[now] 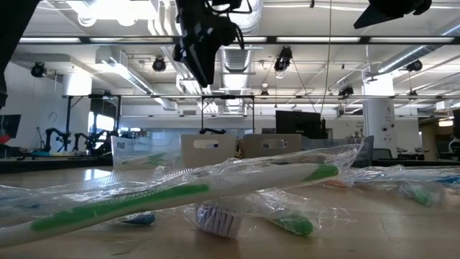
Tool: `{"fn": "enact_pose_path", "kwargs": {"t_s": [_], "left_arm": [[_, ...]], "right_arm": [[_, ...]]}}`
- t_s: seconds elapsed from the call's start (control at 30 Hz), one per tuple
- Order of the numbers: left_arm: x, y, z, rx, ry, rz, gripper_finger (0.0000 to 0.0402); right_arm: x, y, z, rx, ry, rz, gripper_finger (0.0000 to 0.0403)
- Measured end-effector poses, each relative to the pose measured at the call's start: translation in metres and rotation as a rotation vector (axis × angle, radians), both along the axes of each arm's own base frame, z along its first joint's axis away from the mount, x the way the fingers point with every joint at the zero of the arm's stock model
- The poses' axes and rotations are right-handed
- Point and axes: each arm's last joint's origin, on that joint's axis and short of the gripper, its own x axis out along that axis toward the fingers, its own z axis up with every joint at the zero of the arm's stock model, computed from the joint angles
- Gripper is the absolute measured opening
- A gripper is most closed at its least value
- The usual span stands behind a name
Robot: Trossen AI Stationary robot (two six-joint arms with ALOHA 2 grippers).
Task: Pick & Place Toothbrushes
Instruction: Put the green toothbrush into the transparent bin
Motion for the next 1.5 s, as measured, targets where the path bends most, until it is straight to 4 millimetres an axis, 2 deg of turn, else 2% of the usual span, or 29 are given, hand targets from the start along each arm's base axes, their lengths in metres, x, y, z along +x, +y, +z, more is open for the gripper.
{"fn": "enact_pose_path", "kwargs": {"t_s": [0.33,0.5,0.67,0.8,0.93,1.13,1.27,1.5], "left_arm": [[0.006,-0.063,0.000,0.010,-0.001,-0.167,0.0151],[0.007,-0.089,0.000,0.146,-0.007,-0.194,0.0151],[0.008,-0.108,-0.013,0.201,-0.013,-0.224,0.0151],[0.011,-0.119,-0.028,0.182,-0.049,-0.217,0.0151],[0.012,-0.121,-0.042,0.172,-0.051,-0.214,0.0151],[0.005,-0.126,-0.054,0.198,-0.008,-0.214,0.0151],[-0.005,-0.136,-0.057,0.259,-0.050,-0.221,0.0144],[-0.037,-0.145,-0.069,0.214,-0.182,-0.217,0.0113]], "right_arm": [[0.000,0.000,0.000,0.004,-0.006,0.000,0.0008],[0.000,0.000,0.000,0.005,-0.010,0.000,0.0008],[0.001,0.000,0.000,0.010,-0.016,0.000,0.0008],[0.002,0.001,0.001,0.017,-0.030,0.000,0.0008],[0.002,0.001,0.001,0.018,-0.033,0.000,0.0008],[0.004,0.002,-0.002,0.091,-0.063,0.011,0.0008],[0.009,0.005,-0.003,0.105,-0.045,0.040,0.0008],[0.027,0.014,0.003,0.131,-0.061,0.138,0.0008]]}}
